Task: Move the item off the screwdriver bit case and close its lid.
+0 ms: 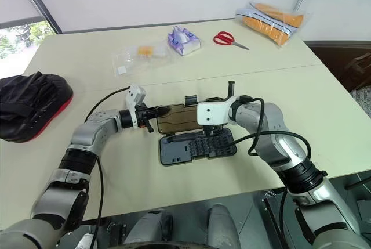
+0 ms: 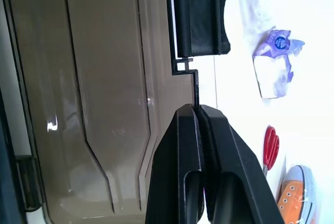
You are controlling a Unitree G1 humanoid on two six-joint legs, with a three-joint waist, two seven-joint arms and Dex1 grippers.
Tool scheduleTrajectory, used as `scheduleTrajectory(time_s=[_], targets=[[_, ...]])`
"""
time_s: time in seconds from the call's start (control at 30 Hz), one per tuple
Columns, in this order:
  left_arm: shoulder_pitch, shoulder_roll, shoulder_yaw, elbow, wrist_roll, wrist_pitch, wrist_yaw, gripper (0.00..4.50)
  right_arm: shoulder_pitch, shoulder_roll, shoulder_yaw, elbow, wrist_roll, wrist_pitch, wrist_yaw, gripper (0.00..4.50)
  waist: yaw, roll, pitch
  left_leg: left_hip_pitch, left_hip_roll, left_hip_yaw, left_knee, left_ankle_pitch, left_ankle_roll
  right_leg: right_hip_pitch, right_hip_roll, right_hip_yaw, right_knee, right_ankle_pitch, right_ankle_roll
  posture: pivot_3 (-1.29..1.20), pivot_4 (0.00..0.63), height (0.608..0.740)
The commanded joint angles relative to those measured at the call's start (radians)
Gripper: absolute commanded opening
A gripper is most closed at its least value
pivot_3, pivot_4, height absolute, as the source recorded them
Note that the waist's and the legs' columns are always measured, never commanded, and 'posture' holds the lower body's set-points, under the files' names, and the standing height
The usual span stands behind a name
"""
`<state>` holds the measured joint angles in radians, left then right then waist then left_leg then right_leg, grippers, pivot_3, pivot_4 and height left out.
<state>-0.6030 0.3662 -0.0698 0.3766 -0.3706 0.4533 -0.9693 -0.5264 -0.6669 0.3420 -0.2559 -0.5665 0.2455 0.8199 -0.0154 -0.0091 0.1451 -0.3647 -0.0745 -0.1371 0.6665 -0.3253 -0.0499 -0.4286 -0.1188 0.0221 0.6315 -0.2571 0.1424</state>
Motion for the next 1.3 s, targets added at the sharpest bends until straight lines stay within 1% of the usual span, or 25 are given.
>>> scheduleTrajectory(time_s=[0.03, 0.1, 0.13, 0.17, 0.27, 0.3, 0.33, 0.4, 0.5, 0.63, 0.77, 0.93, 1.07, 1.3], targets=[[-0.023, -0.002, -0.016, -0.018, 0.002, 0.003, -0.038, 0.0, -0.008, 0.005, -0.039, -0.045, 0.001, 0.014, -0.012, 0.04, 0.0, 0.0, 0.0, 0.0, 0.0, 0.0, 0.0, 0.0, 0.0, 0.0, 0.0, 0.0, 0.0, 0.0, 0.0, 0.0, 0.15, 0.74], [-0.023, -0.002, -0.017, -0.016, 0.006, 0.003, -0.041, 0.0, -0.008, 0.003, -0.039, -0.05, 0.002, 0.018, -0.009, 0.04, 0.001, 0.0, 0.0, 0.0, 0.0, 0.0, 0.0, 0.0, 0.0, 0.0, 0.0, 0.0, 0.0, 0.0, 0.0, 0.0, 0.15, 0.74], [-0.023, -0.002, -0.017, -0.015, 0.007, 0.003, -0.043, 0.0, -0.008, 0.003, -0.039, -0.052, 0.002, 0.021, -0.009, 0.61, 0.001, 0.0, 0.0, 0.0, 0.0, 0.0, 0.0, 0.0, 0.0, 0.0, 0.0, 0.0, 0.0, 0.0, 0.0, 0.0, 0.15, 0.74], [-0.022, -0.002, -0.018, -0.015, 0.008, 0.002, -0.044, 0.0, -0.008, 0.001, -0.039, -0.055, 0.002, 0.025, -0.006, 0.88, 0.001, 0.0, 0.0, 0.0, 0.0, 0.0, 0.0, 0.0, 0.0, 0.0, 0.0, 0.0, 0.0, 0.0, 0.0, 0.0, 0.15, 0.74], [-0.021, -0.004, -0.019, -0.013, 0.012, -0.001, -0.047, 0.0, -0.01, -0.005, -0.044, -0.068, 0.005, 0.05, 0.014, 2.33, 0.001, 0.0, 0.0, 0.0, 0.0, 0.0, 0.0, 0.0, 0.0, 0.0, 0.0, 0.0, 0.0, 0.0, 0.0, 0.0, 0.15, 0.74], [-0.021, -0.004, -0.02, -0.013, 0.013, -0.002, -0.048, 0.0, -0.011, -0.01, -0.049, -0.078, 0.014, 0.073, 0.037, 2.8, 0.001, 0.0, 0.0, 0.0, 0.0, 0.0, 0.0, 0.0, 0.0, 0.0, 0.0, 0.0, 0.0, 0.0, 0.0, 0.0, 0.15, 0.74], [-0.021, -0.005, -0.021, -0.012, 0.014, -0.003, -0.049, 0.0, -0.012, -0.017, -0.055, -0.09, 0.023, 0.092, 0.06, 3.48, 0.001, 0.0, 0.0, 0.0, 0.0, 0.0, 0.0, 0.0, 0.0, 0.0, 0.0, 0.0, 0.0, 0.0, 0.0, 0.0, 0.15, 0.74], [-0.023, -0.008, -0.024, -0.011, 0.015, -0.004, -0.051, 0.0, -0.016, -0.037, -0.078, -0.126, 0.052, 0.146, 0.122, 4.34, 0.001, 0.0, 0.0, 0.0, 0.0, 0.0, 0.0, 0.0, 0.0, 0.0, 0.0, 0.0, 0.0, 0.0, 0.0, 0.0, 0.15, 0.74], [-0.036, -0.013, -0.026, -0.016, 0.01, -0.003, -0.064, 0.0, -0.029, -0.091, -0.147, -0.202, 0.143, 0.277, 0.251, 4.34, 0.004, 0.0, 0.001, -0.001, 0.0, 0.0, 0.001, 0.0, 0.0, 0.0, 0.0, 0.0, 0.0, 0.0, 0.0, 0.0, 0.15, 0.74], [-0.057, -0.01, -0.026, -0.046, -0.013, 0.024, -0.101, 0.0, -0.043, -0.158, -0.215, -0.258, 0.223, 0.385, 0.328, 4.34, 0.004, 0.0, 0.001, -0.002, 0.0, -0.001, 0.001, 0.0, 0.0, 0.0, 0.0, -0.001, 0.0, 0.0, 0.0, 0.0, 0.15, 0.74], [-0.071, 0.015, -0.061, -0.083, -0.016, 0.046, -0.185, 0.0, -0.025, -0.206, -0.27, -0.302, 0.298, 0.518, 0.359, 4.34, 0.003, 0.0, 0.001, -0.003, 0.0, -0.001, 0.001, 0.0, 0.0, 0.0, 0.0, -0.002, -0.001, 0.0, 0.0, 0.0, 0.15, 0.74], [-0.08, 0.037, -0.129, -0.11, -0.013, 0.06, -0.296, 0.0, 0.05, -0.283, -0.3, -0.331, 0.318, 0.59, 0.326, 4.34, 0.005, 0.0, 0.001, -0.004, 0.0, -0.001, 0.001, 0.0, 0.0, -0.001, 0.0, -0.002, -0.001, 0.0, 0.0, 0.0, 0.15, 0.74], [-0.069, 0.036, -0.196, -0.159, -0.01, 0.069, -0.367, 0.0, 0.135, -0.342, -0.376, -0.379, 0.346, 0.647, 0.307, 4.34, 0.006, 0.001, 0.001, -0.005, 0.0, 0.0, 0.002, 0.0, 0.0, -0.001, -0.001, -0.003, -0.001, 0.0, 0.0, 0.0, 0.15, 0.74], [-0.054, 0.02, -0.3, -0.147, 0.042, 0.026, -0.418, 0.0, 0.245, -0.384, -0.464, -0.422, 0.392, 0.71, 0.252, 4.34, 0.005, 0.001, 0.001, -0.005, 0.0, 0.001, 0.002, 0.0, 0.0, -0.001, 0.0, -0.003, 0.0, 0.0, 0.0, 0.0, 0.15, 0.74]])
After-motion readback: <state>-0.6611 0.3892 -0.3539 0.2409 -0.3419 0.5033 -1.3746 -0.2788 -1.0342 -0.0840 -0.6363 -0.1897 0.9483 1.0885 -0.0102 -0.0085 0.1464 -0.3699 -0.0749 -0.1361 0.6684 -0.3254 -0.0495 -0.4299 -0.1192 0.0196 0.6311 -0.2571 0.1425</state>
